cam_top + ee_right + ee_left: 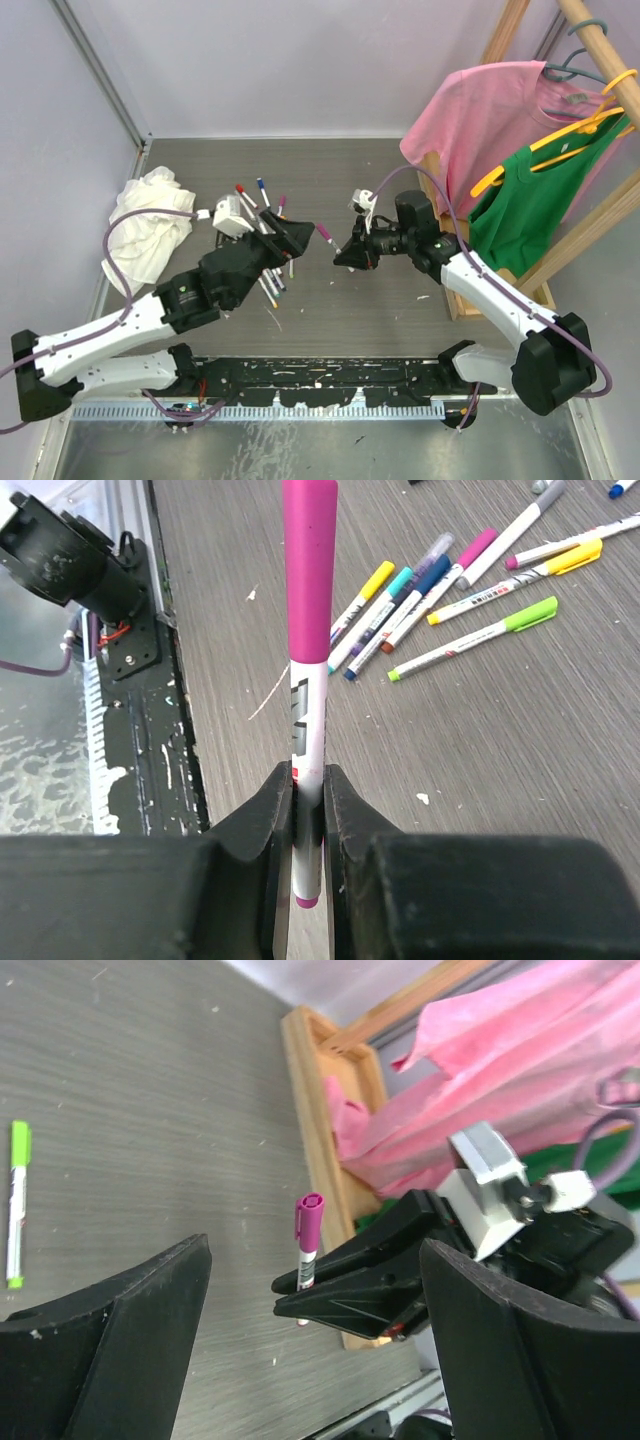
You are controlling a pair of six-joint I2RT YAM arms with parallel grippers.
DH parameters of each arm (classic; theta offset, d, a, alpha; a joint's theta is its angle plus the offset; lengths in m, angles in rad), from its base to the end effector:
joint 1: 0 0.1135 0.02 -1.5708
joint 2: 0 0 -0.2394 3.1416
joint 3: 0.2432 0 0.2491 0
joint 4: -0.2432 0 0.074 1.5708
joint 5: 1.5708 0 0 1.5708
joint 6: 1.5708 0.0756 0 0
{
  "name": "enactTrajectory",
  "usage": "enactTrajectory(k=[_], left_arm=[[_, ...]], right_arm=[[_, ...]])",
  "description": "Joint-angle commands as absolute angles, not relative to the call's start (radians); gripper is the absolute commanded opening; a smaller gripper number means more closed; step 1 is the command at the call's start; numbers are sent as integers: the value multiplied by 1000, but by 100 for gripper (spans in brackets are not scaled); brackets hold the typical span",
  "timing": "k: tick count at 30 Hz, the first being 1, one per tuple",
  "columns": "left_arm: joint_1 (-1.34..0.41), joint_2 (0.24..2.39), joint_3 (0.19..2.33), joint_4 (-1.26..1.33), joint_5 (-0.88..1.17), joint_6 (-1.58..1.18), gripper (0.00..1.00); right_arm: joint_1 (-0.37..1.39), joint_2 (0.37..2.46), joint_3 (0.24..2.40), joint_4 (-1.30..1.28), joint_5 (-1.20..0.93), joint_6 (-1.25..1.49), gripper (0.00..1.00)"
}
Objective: Open the pen caps
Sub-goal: Open the pen cap from the pen.
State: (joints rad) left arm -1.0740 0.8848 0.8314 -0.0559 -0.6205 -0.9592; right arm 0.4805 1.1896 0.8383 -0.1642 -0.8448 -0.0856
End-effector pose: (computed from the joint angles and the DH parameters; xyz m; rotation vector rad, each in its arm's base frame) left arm 0.1567 -0.1968 0.3310 -0.3889 1.7196 -1.0055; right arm 0.2280 0.1826 0.2476 -1.0677 1.7844 1.1165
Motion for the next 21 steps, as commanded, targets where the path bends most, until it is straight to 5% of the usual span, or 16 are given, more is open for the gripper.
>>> enactTrajectory(k=[1,21], left_arm=[[-1104,1026,965,-295,-755,-1101,85],[-1113,1312,1113,-185,-815,-1083,57]], right_arm=[[479,1192,889,-181,-806,-149,1],[491,1185,887,-213,-791,-216,1]])
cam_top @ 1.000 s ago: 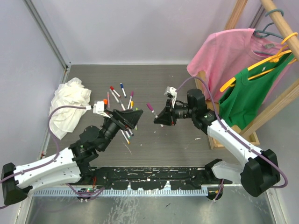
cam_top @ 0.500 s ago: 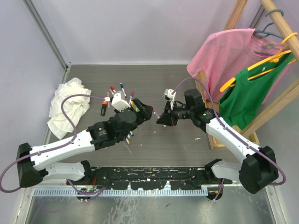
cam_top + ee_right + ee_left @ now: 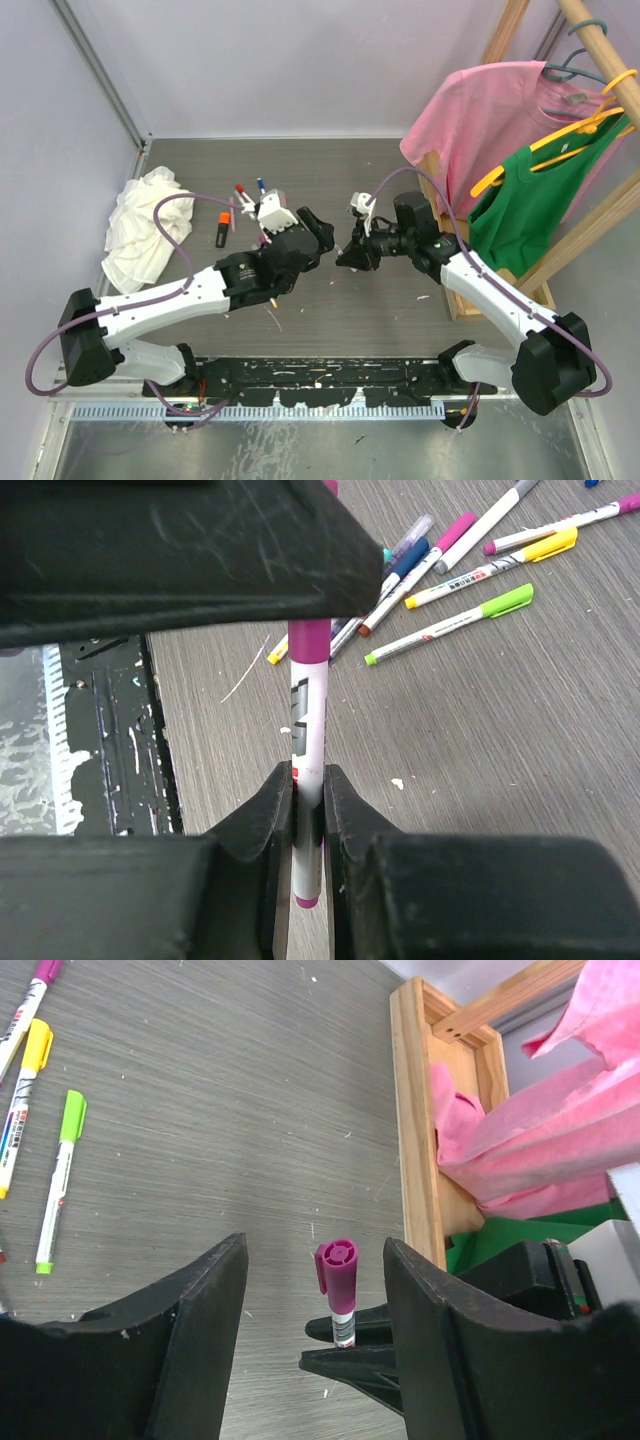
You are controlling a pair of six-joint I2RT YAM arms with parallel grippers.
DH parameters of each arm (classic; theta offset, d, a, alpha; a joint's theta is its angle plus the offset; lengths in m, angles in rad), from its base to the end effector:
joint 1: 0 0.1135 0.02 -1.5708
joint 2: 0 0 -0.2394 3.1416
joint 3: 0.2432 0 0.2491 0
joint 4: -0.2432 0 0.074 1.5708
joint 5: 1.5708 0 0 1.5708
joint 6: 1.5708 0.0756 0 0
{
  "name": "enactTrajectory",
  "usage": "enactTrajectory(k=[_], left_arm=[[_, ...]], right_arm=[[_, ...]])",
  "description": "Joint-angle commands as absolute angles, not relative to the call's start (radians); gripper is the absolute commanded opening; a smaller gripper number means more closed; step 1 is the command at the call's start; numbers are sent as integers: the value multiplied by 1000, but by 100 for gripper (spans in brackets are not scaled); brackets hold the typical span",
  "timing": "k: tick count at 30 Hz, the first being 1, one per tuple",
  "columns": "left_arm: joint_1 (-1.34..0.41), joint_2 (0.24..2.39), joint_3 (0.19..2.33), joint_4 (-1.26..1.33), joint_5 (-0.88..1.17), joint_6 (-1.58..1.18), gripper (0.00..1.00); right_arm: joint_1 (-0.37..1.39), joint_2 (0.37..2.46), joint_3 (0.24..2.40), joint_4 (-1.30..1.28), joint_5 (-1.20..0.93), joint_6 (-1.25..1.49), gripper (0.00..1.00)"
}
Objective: Open the pen caps
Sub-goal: Open the pen cap from the pen.
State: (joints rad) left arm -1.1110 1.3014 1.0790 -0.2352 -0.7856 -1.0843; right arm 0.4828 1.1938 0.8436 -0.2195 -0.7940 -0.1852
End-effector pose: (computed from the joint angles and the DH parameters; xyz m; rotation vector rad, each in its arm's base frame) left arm 0.1898 -0.2627 0.2931 -0.4613 1.8937 -0.6890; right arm 0.2287 0.1808 0.2410 -1.1210 1.7903 1.0206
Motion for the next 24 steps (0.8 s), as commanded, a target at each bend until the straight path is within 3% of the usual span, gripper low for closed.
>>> enactTrajectory(k=[1,6,13,18,24], left_arm=[[-1113,1312,1110,-179,-809,-1089,55],[-1112,1316,1093,-144,-785,-1100,42],[-1098,1300,1044,-83,-735,-1091,15],[-1071,1245,950,22,-672,-1103,5],[-1027,1193,807,342,-517,-996,3]], right_arm=[[491,1185,887,-213,-788,-219,1],[495,1186,881,-213,-800,-235,2],[497,1176,877,-224,-843,-258,5],[497,1179,874,-221,-903,-248,14],[497,1201,868,-189,-993,-175,37]])
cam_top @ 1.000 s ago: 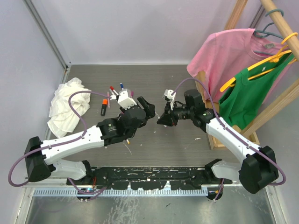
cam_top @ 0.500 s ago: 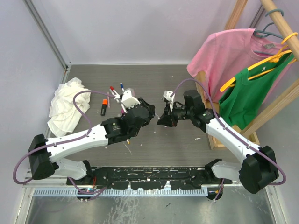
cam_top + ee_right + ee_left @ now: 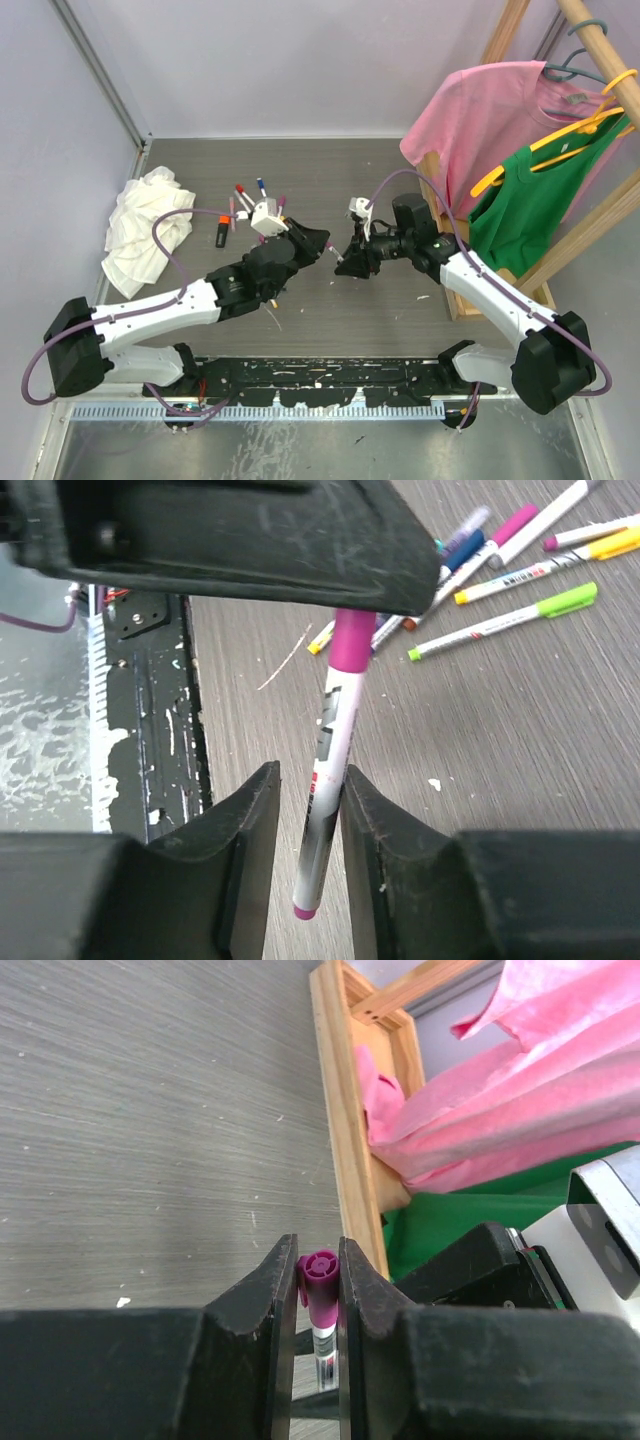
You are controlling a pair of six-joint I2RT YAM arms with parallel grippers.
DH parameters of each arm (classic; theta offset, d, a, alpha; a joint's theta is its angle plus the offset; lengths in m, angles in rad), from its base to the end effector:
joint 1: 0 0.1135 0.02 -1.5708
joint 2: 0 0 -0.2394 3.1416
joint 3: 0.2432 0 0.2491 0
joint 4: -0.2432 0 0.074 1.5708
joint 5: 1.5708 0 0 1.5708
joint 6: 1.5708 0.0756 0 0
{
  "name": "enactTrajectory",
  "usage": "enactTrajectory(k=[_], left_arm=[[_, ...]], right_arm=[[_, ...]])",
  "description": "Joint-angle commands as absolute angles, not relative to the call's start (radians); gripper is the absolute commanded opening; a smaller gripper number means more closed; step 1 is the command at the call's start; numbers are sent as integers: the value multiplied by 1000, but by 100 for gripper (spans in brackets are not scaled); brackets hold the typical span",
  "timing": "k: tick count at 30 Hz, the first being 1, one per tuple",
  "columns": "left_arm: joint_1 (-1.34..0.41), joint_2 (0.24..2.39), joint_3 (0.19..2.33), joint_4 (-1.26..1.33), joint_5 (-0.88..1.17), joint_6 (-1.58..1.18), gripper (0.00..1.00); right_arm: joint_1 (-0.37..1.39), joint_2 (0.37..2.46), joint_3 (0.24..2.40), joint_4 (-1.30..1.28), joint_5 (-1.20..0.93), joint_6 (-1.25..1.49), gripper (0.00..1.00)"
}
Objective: Open the pen caps
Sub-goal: Open the pen cap from the pen.
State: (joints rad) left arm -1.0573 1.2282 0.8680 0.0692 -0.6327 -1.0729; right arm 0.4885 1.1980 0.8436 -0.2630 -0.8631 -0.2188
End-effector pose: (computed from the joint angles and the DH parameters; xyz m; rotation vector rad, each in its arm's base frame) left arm 0.1943 -0.2535 0.2712 -0.4650 1.8456 -0.9110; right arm 0.2210 0.1825 0.2375 -1.1829 1.7778 1.0922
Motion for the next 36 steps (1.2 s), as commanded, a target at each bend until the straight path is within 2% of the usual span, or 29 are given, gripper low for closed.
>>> enactTrajectory(k=[1,6,8,9,11,13,18,19,26,36], left_arm=[[-1020,1187,787,390,-495,-975,3],[-996,1164,709,575,-385,-892,2],[-991,1162,695,609,-355,-877,3],[-991,1161,691,618,-348,-874,4],[-989,1161,685,627,-341,-872,11],[-988,1157,678,629,-347,-883,24],[-988,1128,695,473,-418,-963,51],[-989,1125,707,431,-431,-980,54],[-1010,1178,826,222,-516,-1002,54],[-1021,1250,884,182,-510,-997,47]], right_arm=[[496,1206,868,-182,-1004,-159,39],[492,1224,858,-138,-1039,-84,40],[491,1230,856,-126,-1049,-65,34],[491,1233,856,-124,-1053,-60,28],[491,1238,861,-123,-1053,-54,11],[491,1236,865,-127,-1034,-53,2],[491,1212,879,-170,-861,-110,1],[491,1208,880,-175,-838,-120,1],[496,1213,886,-193,-773,-155,1],[509,1221,887,-207,-746,-189,1]])
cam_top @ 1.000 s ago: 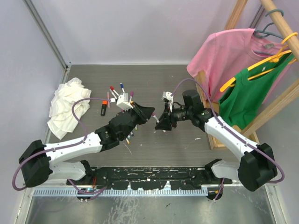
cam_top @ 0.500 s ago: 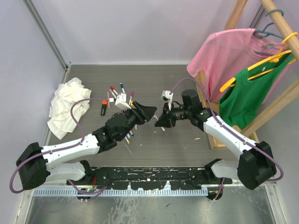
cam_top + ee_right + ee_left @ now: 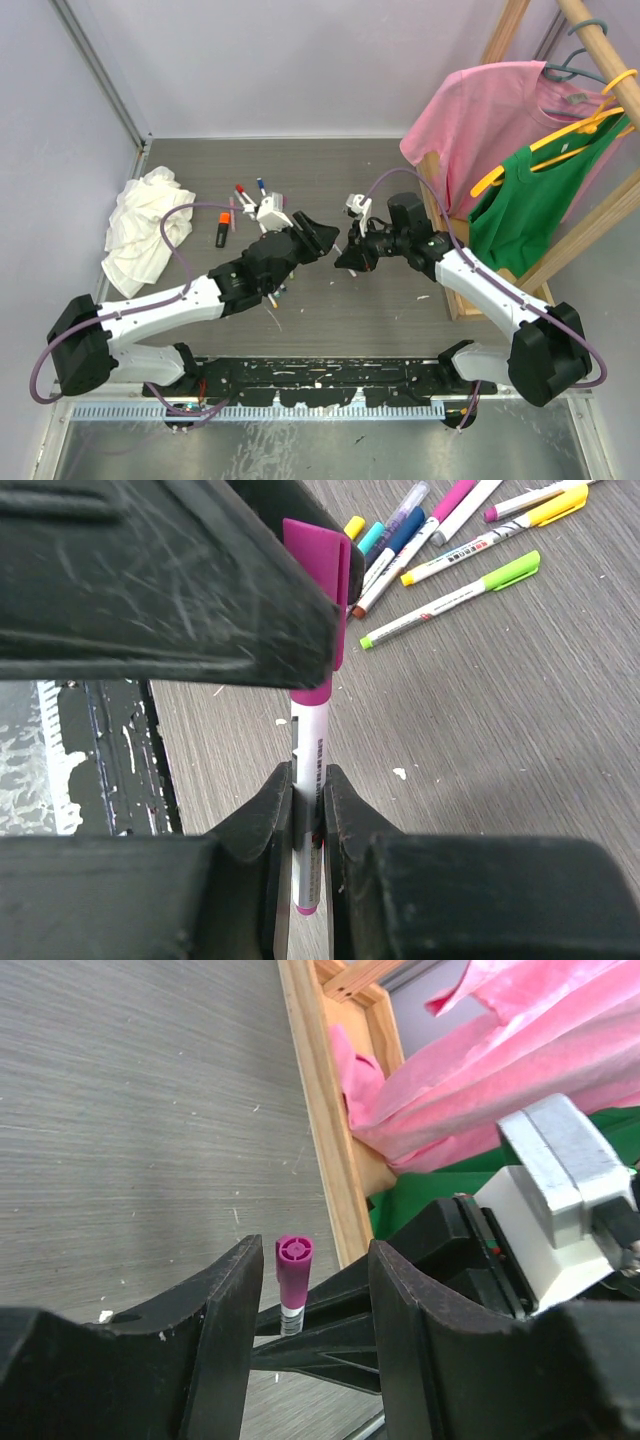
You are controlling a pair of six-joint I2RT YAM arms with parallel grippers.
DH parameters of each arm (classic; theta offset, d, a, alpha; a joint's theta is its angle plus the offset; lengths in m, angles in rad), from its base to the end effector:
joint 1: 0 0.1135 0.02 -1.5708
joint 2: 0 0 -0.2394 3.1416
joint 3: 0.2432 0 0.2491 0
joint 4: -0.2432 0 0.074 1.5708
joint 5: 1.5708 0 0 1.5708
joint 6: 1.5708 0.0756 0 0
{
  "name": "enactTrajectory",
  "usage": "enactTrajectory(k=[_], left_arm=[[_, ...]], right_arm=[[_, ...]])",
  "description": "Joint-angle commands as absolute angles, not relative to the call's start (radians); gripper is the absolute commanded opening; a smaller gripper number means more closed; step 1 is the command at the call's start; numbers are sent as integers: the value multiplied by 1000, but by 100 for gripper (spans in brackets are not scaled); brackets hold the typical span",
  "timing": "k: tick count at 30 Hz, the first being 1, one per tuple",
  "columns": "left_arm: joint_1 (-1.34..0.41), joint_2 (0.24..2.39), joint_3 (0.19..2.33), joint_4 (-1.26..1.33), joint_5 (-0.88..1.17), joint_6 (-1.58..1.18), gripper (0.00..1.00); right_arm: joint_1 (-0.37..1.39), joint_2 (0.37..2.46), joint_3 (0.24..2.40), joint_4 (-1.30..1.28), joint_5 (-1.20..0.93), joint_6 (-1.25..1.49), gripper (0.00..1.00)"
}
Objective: Open the pen caps
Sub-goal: Open the pen cap from the pen, then place the pen cap at the center of the board.
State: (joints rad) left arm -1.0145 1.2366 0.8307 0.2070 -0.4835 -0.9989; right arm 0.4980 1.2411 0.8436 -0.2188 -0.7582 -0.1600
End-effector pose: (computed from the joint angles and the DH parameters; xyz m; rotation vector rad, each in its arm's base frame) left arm 0.2017 -0.2578 0.2715 -0.3548 1.8315 -1.0239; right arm 0.2333 0.1860 0.2272 -1.0992 1.8668 1.0178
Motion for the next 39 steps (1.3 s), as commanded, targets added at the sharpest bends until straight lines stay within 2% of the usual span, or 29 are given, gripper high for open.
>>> enactTrajectory(k=[1,3,5,9,11,12,16,25,33,39], left_arm=[[-1020,1253,888,174,-513,-998,47],[-1020,1258,895,163,-520,-1002,46],[-1020,1262,898,165,-519,-1001,40],[-1021,1262,899,193,-505,-979,19],[-1019,1262,894,208,-510,-955,3],[-1019,1262,891,214,-520,-942,0],[-969,1233,882,264,-534,-876,0],[-621,1202,1025,280,-398,-865,0],[-585,1217,1061,261,-342,-848,0],[-549,1321,999,327,-163,-887,0]], right_arm=[[509,1220,887,-207,-746,-189,1],[510,1220,887,-207,-746,-192,1],[512,1221,885,-207,-748,-192,1],[514,1224,887,-215,-750,-201,1],[515,1226,888,-218,-752,-208,1],[515,1227,888,-221,-752,-211,1],[515,1229,890,-228,-757,-214,1],[518,1277,907,-248,-740,-188,1],[512,1281,900,-225,-636,-175,1],[459,1282,893,-194,-470,-192,1]])
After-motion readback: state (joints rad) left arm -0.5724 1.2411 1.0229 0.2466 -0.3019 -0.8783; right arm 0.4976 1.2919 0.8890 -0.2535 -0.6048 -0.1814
